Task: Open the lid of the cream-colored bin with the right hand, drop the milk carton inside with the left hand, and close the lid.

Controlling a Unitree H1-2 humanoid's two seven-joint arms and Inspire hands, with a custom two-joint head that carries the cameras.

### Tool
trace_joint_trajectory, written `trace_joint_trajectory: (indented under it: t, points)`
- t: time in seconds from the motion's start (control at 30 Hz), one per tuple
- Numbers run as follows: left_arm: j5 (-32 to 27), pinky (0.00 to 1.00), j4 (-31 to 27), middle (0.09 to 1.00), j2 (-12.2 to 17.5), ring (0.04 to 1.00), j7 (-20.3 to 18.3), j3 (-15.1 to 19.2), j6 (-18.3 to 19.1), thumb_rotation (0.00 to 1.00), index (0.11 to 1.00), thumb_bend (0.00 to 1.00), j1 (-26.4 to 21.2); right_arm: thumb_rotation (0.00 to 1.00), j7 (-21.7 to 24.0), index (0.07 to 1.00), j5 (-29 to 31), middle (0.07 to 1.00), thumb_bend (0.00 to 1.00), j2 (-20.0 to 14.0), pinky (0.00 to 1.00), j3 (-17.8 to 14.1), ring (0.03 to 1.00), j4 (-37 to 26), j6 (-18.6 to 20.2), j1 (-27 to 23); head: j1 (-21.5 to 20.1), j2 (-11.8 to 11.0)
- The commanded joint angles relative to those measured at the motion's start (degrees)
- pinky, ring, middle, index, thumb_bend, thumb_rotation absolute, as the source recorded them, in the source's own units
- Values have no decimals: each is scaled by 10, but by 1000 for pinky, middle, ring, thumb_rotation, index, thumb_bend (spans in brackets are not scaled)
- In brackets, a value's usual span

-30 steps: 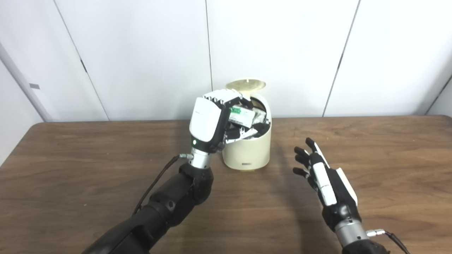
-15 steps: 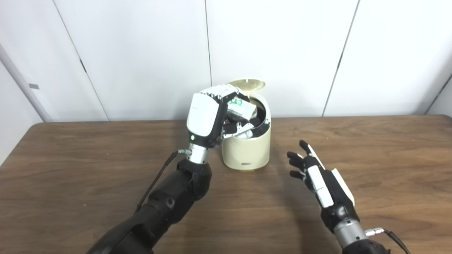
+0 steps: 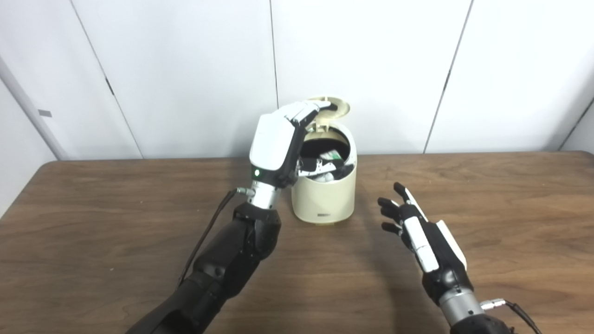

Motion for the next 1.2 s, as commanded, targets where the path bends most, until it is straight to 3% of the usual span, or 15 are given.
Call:
trace_joint_trajectory:
  t: [0.0,0.2,0.4,0.5,0.53,0.6,0.63,0.73,1.0,1.17]
  points:
    - [1,672,-24,814,3,780,-22,11,8,178,805,1000,-20,1000,-1,974,-3,869,614,3,808,0,872,-21,-7,-13,-1,1]
    - [3,661,-33,822,0,777,-39,22,8,186,817,1000,-11,1000,-1,978,-2,870,614,1,798,-1,872,-19,-15,-13,0,3]
    - [18,603,-33,753,-6,711,8,31,-13,166,740,977,-3,1000,0,976,3,867,623,3,805,-4,873,-21,-9,-12,0,4]
    - [20,523,-40,647,-7,604,37,40,-36,125,643,839,3,1000,0,979,5,872,622,1,815,-6,878,-20,-13,-12,-1,4]
    - [16,465,-42,597,-8,540,44,44,-47,93,570,685,5,1000,0,979,5,874,623,0,810,-6,879,-20,-14,-13,0,4]
    - [2,392,-49,537,-11,465,49,54,-70,67,512,564,11,1000,0,979,4,876,624,-1,802,-7,879,-19,-14,-13,1,3]
    - [-10,343,-59,463,-11,410,46,60,-83,27,511,537,16,1000,0,980,6,877,625,-1,797,-8,880,-18,-14,-13,1,2]
    - [-39,312,-91,417,-11,361,31,73,-98,2,511,518,33,1000,1,978,7,877,632,-5,792,-11,878,-14,-18,-12,3,1]
    - [-78,347,-180,488,-18,400,-9,116,-90,0,507,503,74,1000,2,971,13,876,628,-10,779,-18,874,-16,-26,-9,4,2]
    - [-137,386,-236,492,-29,435,-69,153,-68,0,486,506,105,1000,-5,969,10,889,597,-10,789,-26,884,-18,-29,-18,5,3]
